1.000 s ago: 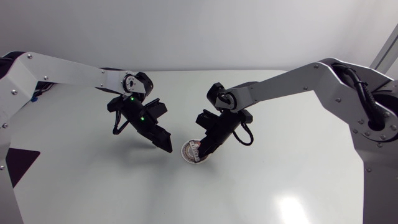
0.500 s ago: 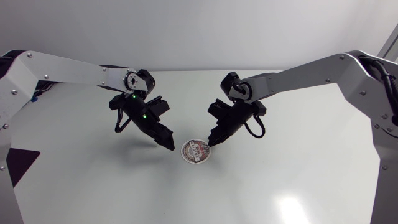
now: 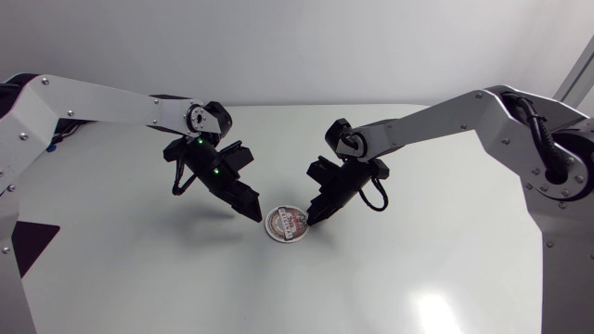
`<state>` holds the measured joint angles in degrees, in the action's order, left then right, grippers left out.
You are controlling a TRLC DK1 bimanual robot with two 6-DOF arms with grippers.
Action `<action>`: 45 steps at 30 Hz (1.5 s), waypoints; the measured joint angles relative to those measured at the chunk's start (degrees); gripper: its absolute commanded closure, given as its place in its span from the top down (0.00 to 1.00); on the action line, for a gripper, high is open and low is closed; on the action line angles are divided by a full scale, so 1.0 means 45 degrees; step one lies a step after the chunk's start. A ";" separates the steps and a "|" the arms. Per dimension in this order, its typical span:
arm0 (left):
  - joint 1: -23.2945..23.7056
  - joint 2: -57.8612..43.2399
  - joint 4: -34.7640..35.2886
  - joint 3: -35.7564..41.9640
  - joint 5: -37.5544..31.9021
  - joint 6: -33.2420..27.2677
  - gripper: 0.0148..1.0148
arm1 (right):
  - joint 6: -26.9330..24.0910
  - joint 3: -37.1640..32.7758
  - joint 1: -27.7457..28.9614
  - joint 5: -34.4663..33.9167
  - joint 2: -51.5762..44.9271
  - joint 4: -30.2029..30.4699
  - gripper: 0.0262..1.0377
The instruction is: Turn the coaster over.
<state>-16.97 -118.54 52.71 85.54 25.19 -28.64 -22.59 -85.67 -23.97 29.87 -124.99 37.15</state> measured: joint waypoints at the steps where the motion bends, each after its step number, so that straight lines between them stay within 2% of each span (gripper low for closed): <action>1: 0.0000 -0.0087 0.0019 0.0136 0.0039 0.0034 0.96 | 0.0000 -0.0034 -0.0019 0.0000 -0.0019 -0.0005 0.02; 11: -0.0316 -0.1953 0.1015 0.1545 0.0563 0.0588 0.96 | 0.0000 -0.0107 -0.0228 0.0083 -0.0112 -0.0010 0.02; 25: -0.0699 -0.2939 0.1904 0.2905 0.1817 0.0962 0.94 | 0.0000 -0.0107 -0.0369 0.0180 -0.0121 0.0015 0.02; 28: -0.0695 -0.2973 0.1889 0.2900 0.2171 0.0971 0.89 | 0.0000 -0.0107 -0.0364 0.0175 -0.0121 0.0073 0.02; 32: -0.0646 -0.3070 0.1836 0.2900 0.2812 0.1088 0.70 | -0.0005 -0.0107 -0.0350 0.0175 -0.0121 0.0267 0.02; 35: -0.0797 -0.3264 0.1753 0.2900 0.4231 0.1132 0.57 | -0.0053 -0.0107 -0.0379 0.0277 -0.0121 0.0165 0.02; 37: -0.1020 -0.3327 0.1753 0.2900 0.4823 0.1200 0.52 | -0.0112 -0.0107 -0.0432 0.0277 -0.0121 0.0136 0.02; 41: -0.1185 -0.3342 0.1598 0.2905 0.5285 0.1297 0.23 | -0.0141 -0.0107 -0.0442 0.0345 -0.0146 0.0102 0.02; 45: -0.1122 -0.3347 0.1200 0.2948 0.5314 0.1622 0.17 | -0.0146 -0.0102 -0.0437 0.0364 -0.0146 0.0102 0.02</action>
<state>-22.02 -133.60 58.11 98.80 49.10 -21.34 -23.24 -86.13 -25.93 31.51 -125.64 37.60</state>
